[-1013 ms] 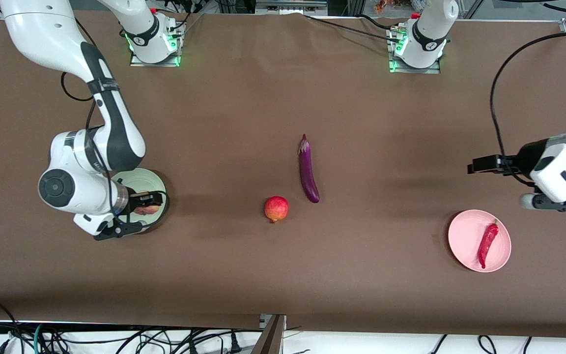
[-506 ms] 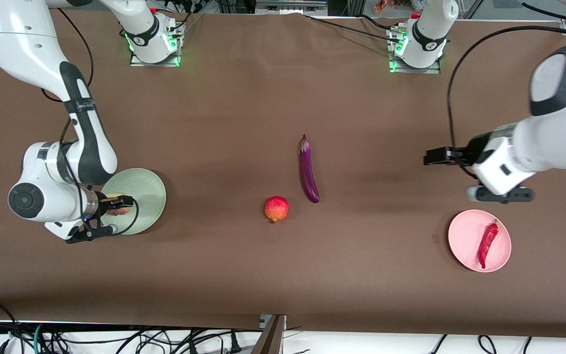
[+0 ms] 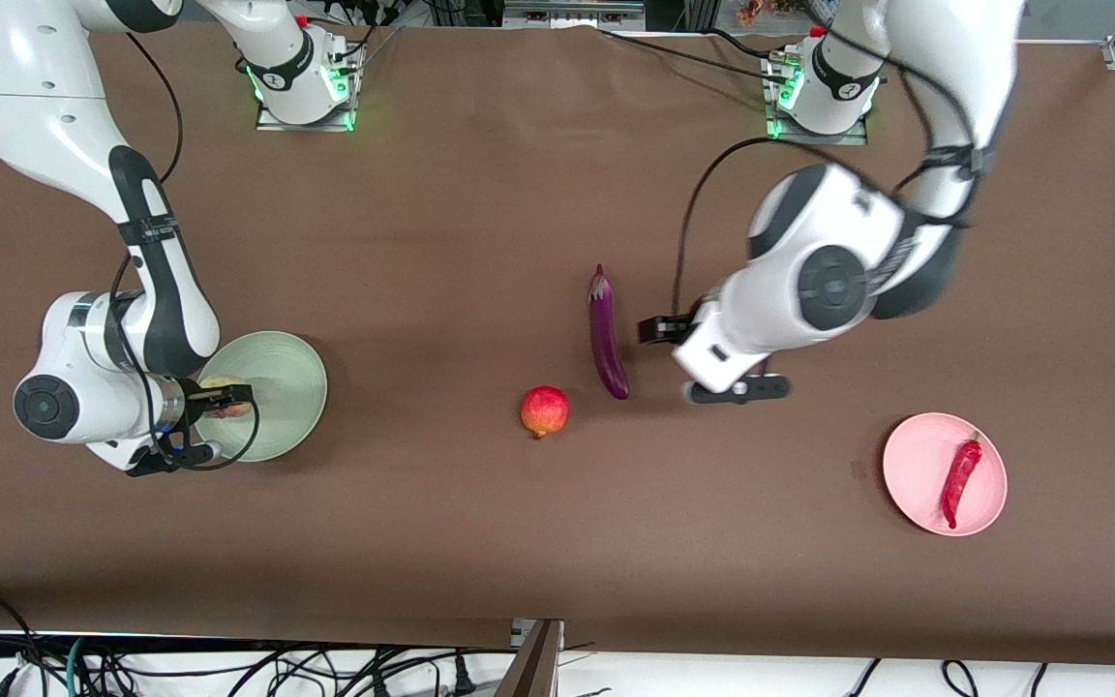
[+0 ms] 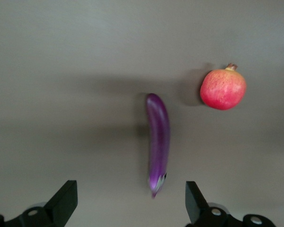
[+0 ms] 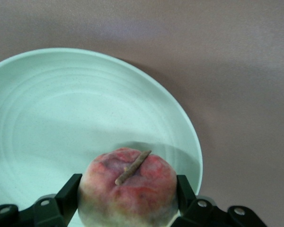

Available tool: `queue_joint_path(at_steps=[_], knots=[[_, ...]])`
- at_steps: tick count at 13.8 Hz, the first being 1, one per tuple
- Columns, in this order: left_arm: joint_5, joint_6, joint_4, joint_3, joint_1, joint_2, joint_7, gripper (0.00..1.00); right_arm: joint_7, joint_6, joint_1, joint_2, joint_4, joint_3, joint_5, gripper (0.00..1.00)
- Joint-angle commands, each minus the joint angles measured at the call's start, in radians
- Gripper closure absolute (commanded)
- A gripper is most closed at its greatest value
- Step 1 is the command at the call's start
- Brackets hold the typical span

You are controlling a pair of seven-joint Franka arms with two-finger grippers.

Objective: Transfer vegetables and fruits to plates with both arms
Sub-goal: 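Release the peach on the green plate while the left gripper reaches the eggplant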

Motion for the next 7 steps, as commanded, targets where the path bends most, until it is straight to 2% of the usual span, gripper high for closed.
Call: queue_joint_path(at_steps=[1,3,5,6,7], knots=[[0.123,0.129,-0.036,0.013,-0.092,0.082,-0.127,0.00,-0.009,-0.008,-0.009,-0.009,-0.012,0.012,-0.012,0.62],[0.195,0.232,-0.071,0.010,-0.134,0.125,-0.195,0.00,-0.009,-0.002,-0.009,-0.002,-0.012,0.012,-0.009,0.57],[0.200,0.307,-0.099,0.010,-0.153,0.157,-0.199,0.01,-0.009,0.007,-0.011,0.007,-0.008,0.012,-0.002,0.06],[0.201,0.312,-0.102,0.012,-0.162,0.177,-0.197,0.08,-0.009,0.006,-0.013,0.005,-0.002,0.012,-0.001,0.01],[0.204,0.315,-0.100,0.013,-0.168,0.204,-0.196,0.14,-0.012,0.003,-0.016,-0.002,0.006,0.014,-0.001,0.01]])
